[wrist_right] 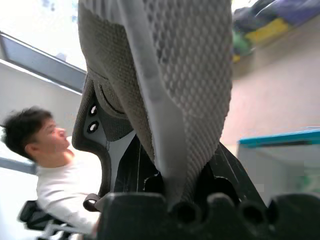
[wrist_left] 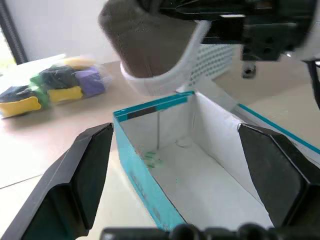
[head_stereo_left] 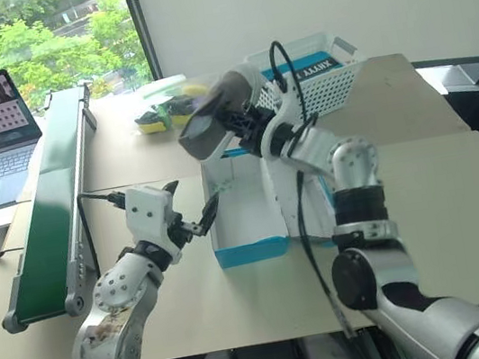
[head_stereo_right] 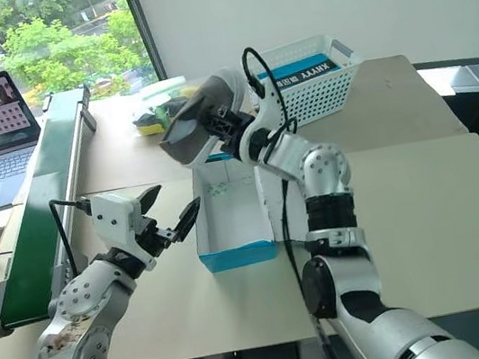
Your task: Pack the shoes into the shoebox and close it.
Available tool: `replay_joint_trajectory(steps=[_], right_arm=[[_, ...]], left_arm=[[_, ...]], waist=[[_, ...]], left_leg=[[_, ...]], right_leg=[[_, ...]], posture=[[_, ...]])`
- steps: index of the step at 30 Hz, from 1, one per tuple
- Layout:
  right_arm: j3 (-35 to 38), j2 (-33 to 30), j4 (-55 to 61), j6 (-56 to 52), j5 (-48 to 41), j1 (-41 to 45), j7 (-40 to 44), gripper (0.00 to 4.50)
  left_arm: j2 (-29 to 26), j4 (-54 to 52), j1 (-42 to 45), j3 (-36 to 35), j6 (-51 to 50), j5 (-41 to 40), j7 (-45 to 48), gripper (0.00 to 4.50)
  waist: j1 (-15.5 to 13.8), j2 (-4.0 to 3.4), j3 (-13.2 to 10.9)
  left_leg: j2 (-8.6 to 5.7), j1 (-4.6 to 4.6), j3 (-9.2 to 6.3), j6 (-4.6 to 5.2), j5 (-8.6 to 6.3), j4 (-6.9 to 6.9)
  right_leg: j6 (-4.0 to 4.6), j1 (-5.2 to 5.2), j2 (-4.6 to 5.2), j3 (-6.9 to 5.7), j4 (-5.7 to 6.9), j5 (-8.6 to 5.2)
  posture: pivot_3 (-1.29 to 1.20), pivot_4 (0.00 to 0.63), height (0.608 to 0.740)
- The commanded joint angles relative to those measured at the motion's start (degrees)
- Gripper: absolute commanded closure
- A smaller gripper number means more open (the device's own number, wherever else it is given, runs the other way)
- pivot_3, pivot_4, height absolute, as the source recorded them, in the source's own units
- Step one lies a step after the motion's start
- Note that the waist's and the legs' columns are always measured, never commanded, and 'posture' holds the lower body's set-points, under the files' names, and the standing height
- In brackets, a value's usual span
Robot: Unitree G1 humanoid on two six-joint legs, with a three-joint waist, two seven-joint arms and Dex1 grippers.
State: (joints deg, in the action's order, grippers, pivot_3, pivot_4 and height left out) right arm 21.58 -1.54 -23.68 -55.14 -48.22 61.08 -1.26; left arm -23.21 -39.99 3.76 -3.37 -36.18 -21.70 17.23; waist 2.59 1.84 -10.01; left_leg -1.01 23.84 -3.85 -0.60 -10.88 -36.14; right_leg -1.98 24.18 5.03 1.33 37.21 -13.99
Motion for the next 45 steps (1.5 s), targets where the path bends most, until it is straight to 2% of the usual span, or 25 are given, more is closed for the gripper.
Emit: replay_joint_trajectory(steps=[1, 6, 9, 12, 17, 23, 27, 33, 34, 35, 41, 45], right_arm=[[-4.0, -8.7, -2.9, -10.2, 2.5, 6.4, 3.2, 4.10], [-9.7, -16.1, -10.3, -27.2, 5.5, 13.7, 7.4, 4.10], [-13.3, -16.1, -13.6, -34.6, 7.5, 17.5, 9.8, 4.10], [-16.9, -15.2, -15.2, -37.2, 9.6, 17.9, 12.0, 4.10], [-27.0, -14.3, -15.4, -35.4, 14.0, 15.0, 18.0, 4.10], [-35.3, -14.4, -21.6, -27.7, 20.7, 14.2, 26.8, 4.10], [-37.5, -13.0, -26.2, -24.5, 24.6, 15.2, 30.6, 4.10], [-36.2, -10.7, -30.4, -21.2, 28.5, 17.1, 33.0, 4.10], [-35.5, -10.4, -30.9, -20.6, 28.9, 17.4, 32.9, 3.14], [-34.8, -10.1, -31.3, -20.1, 29.3, 17.7, 32.7, 2.96], [-30.9, -8.6, -32.8, -18.7, 30.7, 20.4, 31.8, 0.90], [-27.5, -8.9, -31.1, -16.3, 31.2, 22.3, 30.2, 0.90]], left_arm=[[-7.5, -3.3, -4.5, -6.5, 1.9, -2.4, 8.1, 0.24], [-16.1, -0.7, -7.2, -10.8, 4.2, -3.7, 17.0, 0.24], [-18.3, 1.1, -6.9, -10.4, 6.1, -3.1, 20.0, 0.24], [-18.6, 1.8, -6.7, -9.2, 7.2, -2.5, 20.8, 0.24], [-18.5, 0.1, -8.6, -8.2, 8.6, -2.4, 22.0, 0.24], [-19.2, -0.9, -12.9, -10.5, 10.7, -3.0, 24.8, 0.24], [-19.7, -0.9, -13.8, -11.0, 11.8, -2.6, 25.8, 0.24], [-19.6, -1.3, -13.5, -10.1, 11.8, -2.3, 25.6, 0.24], [-19.6, -1.3, -13.4, -10.0, 11.8, -2.3, 25.6, 0.16], [-19.6, -1.2, -13.2, -9.9, 11.9, -2.2, 25.6, 0.16], [-20.0, 0.2, -12.0, -9.4, 12.3, -1.7, 26.3, 0.16], [-19.9, 1.5, -11.1, -9.1, 12.8, -1.0, 26.4, 0.16]], waist=[[-0.1, -0.07, 0.0], [0.2, -0.14, -0.1], [0.2, -0.15, -0.1], [0.1, -0.15, -0.1], [-0.1, -0.15, -0.1], [-0.1, -0.16, -0.1], [0.0, -0.16, -0.1], [0.1, -0.16, -0.1], [0.0, -0.16, -0.1], [0.0, -0.16, -0.1], [0.0, -0.17, -0.1], [0.0, -0.17, -0.1]], left_leg=[[0.00, 0.00, 0.03, 0.00, 0.00, 0.03], [0.03, -0.03, 0.15, 0.03, 0.01, 0.08], [0.09, -0.09, 0.25, 0.04, 0.02, 0.10], [0.09, -0.07, 0.29, 0.07, 0.00, 0.10], [0.09, -0.02, 0.29, 0.07, 0.00, 0.07], [0.09, -0.04, 0.30, 0.07, 0.00, 0.05], [0.09, -0.06, 0.31, 0.07, 0.00, 0.05], [0.09, -0.06, 0.31, 0.07, 0.00, 0.06], [0.09, -0.05, 0.31, 0.07, 0.00, 0.06], [0.09, -0.05, 0.31, 0.07, 0.00, 0.06], [0.09, -0.06, 0.31, 0.07, 0.00, 0.06], [0.09, -0.06, 0.31, 0.06, 0.00, 0.05]], right_leg=[[0.00, 0.01, 0.02, 0.01, -0.01, 0.00], [0.01, -0.02, 0.01, 0.03, -0.08, -0.01], [0.04, -0.05, -0.04, 0.08, -0.08, 0.01], [0.04, -0.03, -0.04, 0.11, -0.10, 0.01], [0.02, -0.01, -0.02, 0.10, -0.09, 0.01], [0.02, 0.03, -0.04, 0.13, -0.04, 0.01], [0.02, 0.02, -0.04, 0.14, -0.06, 0.01], [0.02, 0.06, -0.04, 0.16, -0.03, 0.01], [0.02, 0.06, -0.05, 0.16, -0.03, 0.01], [0.02, 0.06, -0.05, 0.16, -0.03, 0.01], [0.02, 0.04, -0.05, 0.16, -0.02, 0.01], [0.02, 0.06, -0.04, 0.17, -0.02, 0.02]], posture=[[0.00, 0.150, 0.737], [0.00, 0.150, 0.737], [0.00, 0.150, 0.737], [0.00, 0.150, 0.737], [0.00, 0.150, 0.737], [0.00, 0.150, 0.737], [0.00, 0.150, 0.737], [0.00, 0.150, 0.737], [0.00, 0.150, 0.737], [0.00, 0.150, 0.737], [0.00, 0.150, 0.737], [0.00, 0.150, 0.737]])
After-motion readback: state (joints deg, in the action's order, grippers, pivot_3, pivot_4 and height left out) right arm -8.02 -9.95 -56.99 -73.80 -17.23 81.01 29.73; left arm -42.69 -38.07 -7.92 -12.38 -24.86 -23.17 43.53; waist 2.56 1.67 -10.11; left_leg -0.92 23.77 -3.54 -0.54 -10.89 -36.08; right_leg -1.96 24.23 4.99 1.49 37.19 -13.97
